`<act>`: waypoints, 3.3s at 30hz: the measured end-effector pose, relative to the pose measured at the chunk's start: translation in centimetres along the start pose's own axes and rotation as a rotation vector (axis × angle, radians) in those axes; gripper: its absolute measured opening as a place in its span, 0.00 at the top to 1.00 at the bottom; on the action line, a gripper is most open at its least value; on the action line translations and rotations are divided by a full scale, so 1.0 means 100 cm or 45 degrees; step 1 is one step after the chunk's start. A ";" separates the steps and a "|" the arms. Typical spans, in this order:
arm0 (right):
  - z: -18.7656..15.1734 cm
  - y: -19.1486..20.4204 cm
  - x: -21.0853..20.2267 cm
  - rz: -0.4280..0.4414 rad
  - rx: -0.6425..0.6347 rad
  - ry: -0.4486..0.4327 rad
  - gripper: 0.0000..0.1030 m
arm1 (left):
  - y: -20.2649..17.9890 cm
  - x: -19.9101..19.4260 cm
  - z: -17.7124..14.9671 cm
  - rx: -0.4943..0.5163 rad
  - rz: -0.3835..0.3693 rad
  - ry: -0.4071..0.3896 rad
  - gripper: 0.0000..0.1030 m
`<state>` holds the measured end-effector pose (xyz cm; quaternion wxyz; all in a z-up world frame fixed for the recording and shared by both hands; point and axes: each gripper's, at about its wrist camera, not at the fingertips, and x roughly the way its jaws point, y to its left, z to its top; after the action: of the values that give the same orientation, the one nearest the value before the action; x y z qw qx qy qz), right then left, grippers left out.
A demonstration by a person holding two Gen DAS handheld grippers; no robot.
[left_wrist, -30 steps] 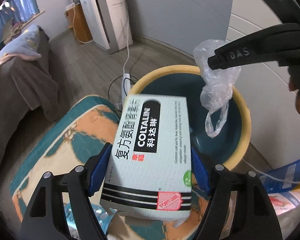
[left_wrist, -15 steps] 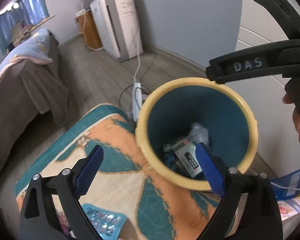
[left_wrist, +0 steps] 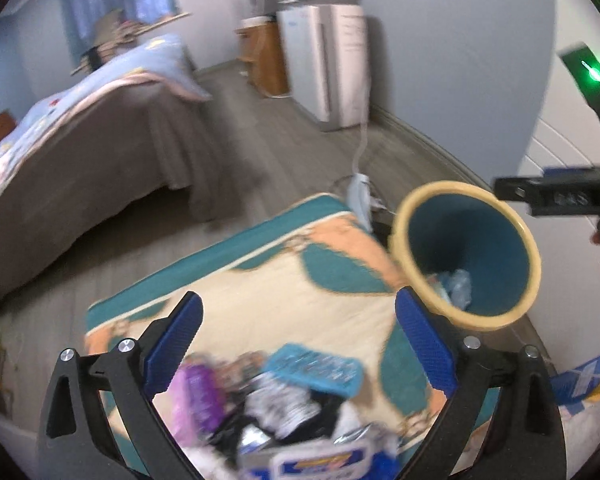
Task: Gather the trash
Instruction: 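Move both open tools back over the trash on the cushion, then grasp the pink wrapper with the left tool while the right tool grasps a blister pack, then carry wrapper and blister pack over the bin and open both tools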
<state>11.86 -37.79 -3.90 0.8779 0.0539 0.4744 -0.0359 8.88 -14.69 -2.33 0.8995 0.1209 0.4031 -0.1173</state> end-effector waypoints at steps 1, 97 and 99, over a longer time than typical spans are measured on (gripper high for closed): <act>-0.002 0.006 -0.006 0.028 0.014 -0.007 0.06 | 0.011 -0.007 -0.003 -0.032 0.016 -0.002 0.07; -0.017 0.175 0.085 0.244 -0.289 0.262 0.89 | 0.182 0.075 -0.102 -0.410 0.028 0.200 0.88; -0.007 0.167 0.075 0.254 -0.261 0.218 0.89 | 0.174 0.067 -0.089 -0.371 0.031 0.156 0.87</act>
<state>17.25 -21.25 -9.58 0.8345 0.0138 0.5409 0.1047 12.36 3.72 -11.01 0.8826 0.0008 0.4685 -0.0390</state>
